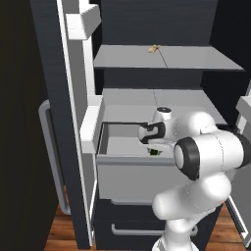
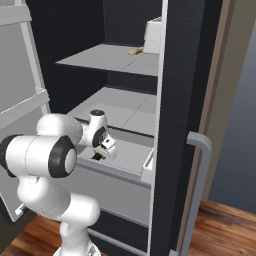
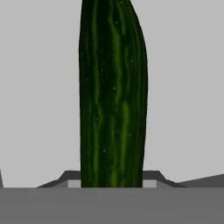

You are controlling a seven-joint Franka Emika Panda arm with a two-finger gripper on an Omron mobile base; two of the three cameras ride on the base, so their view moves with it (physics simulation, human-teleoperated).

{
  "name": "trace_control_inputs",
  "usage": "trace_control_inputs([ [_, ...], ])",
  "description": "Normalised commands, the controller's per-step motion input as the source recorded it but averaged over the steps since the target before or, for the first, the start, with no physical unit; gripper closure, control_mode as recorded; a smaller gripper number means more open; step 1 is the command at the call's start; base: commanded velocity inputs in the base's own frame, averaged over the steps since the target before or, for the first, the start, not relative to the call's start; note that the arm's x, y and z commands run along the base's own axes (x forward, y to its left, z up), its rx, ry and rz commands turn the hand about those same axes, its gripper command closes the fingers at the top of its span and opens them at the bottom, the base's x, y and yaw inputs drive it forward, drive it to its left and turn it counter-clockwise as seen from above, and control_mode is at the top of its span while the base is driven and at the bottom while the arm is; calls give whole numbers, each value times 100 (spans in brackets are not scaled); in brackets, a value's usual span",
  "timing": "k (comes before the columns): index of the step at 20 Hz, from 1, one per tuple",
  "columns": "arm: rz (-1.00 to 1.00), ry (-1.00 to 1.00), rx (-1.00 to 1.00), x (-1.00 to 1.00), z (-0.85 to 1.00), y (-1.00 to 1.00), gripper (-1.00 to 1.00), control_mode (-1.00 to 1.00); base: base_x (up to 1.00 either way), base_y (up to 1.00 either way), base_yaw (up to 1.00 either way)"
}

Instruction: Place the onion and cucumber inside the fridge drawer. Close the drawer after placing the vegetables.

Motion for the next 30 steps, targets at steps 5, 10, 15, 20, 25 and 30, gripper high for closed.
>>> trace_control_inputs([
  [5,2,0,1,-48,1,0,100,-100,0,0,0],
  [10,2,5,3,-4,18,0,100,-100,0,0,0],
  [15,2,12,4,7,29,0,100,-100,0,0,0],
  [20,3,8,2,5,19,0,100,-100,0,0,0],
  [25,1,11,3,64,-2,0,100,-100,0,0,0],
  [30,0,7,0,33,-46,0,100,-100,0,0,0],
])
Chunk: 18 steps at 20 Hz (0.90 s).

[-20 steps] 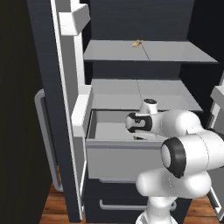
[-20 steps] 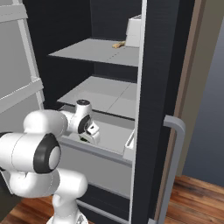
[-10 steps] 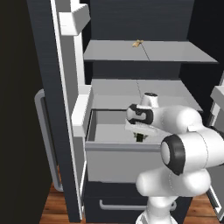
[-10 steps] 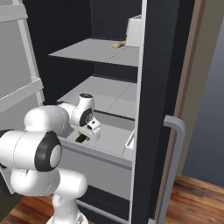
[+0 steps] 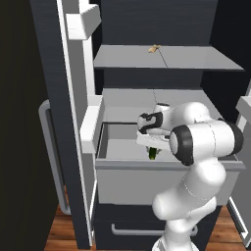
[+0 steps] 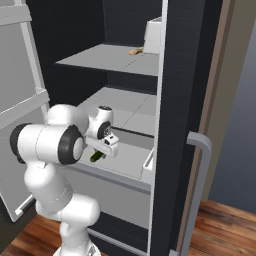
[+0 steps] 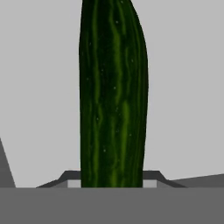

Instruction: Place the onion and cucumber inside the fridge drawer. Close the drawer after placing the vegetables.

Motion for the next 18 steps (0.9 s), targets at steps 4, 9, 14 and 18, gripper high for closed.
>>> trace_control_inputs([
  [4,0,4,0,17,-52,0,100,-100,0,0,0],
  [9,0,5,0,10,-48,0,100,-100,0,0,0],
  [14,0,1,0,0,-51,0,100,-100,0,0,0],
  [18,0,1,0,0,-31,0,100,-100,0,0,0],
])
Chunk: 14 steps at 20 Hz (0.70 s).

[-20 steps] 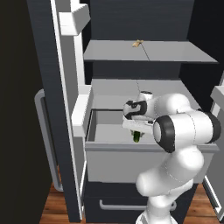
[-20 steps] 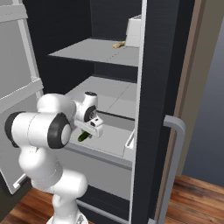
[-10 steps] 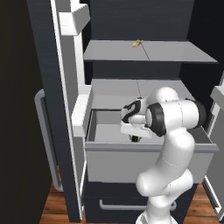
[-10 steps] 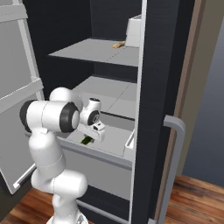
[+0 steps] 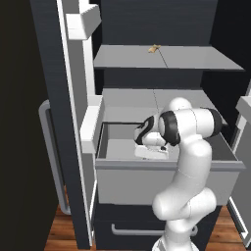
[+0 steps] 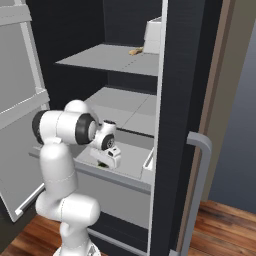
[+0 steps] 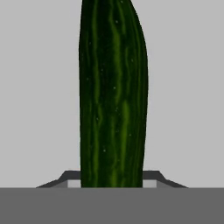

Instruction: Place the onion and cucumber inside the fridge drawer. Close the drawer after placing the vegetables.

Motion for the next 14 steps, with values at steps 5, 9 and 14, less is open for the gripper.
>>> trace_control_inputs([
  [5,0,1,0,0,-42,0,100,-100,0,0,0],
  [9,0,1,0,0,-58,4,-100,-100,0,0,0],
  [14,0,0,0,-4,-7,0,-100,-100,0,0,0],
])
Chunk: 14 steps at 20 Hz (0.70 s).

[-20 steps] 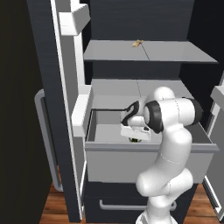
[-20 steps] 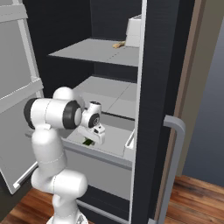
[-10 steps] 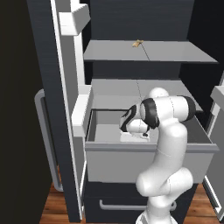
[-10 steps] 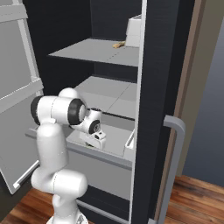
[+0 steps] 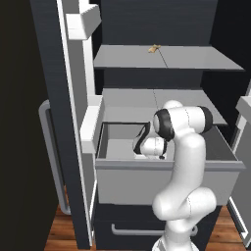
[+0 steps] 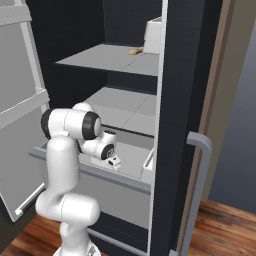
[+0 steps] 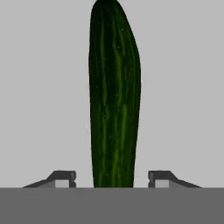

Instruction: Place the onion and cucumber inside the fridge drawer. Close the drawer after placing the vegetables.

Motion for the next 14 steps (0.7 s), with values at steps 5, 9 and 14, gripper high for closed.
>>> trace_control_inputs([
  [5,0,0,0,0,4,0,-100,-100,0,0,0],
  [9,-2,3,0,4,40,0,-100,-100,0,0,0],
  [14,-4,2,0,4,83,0,-100,-100,0,0,0],
])
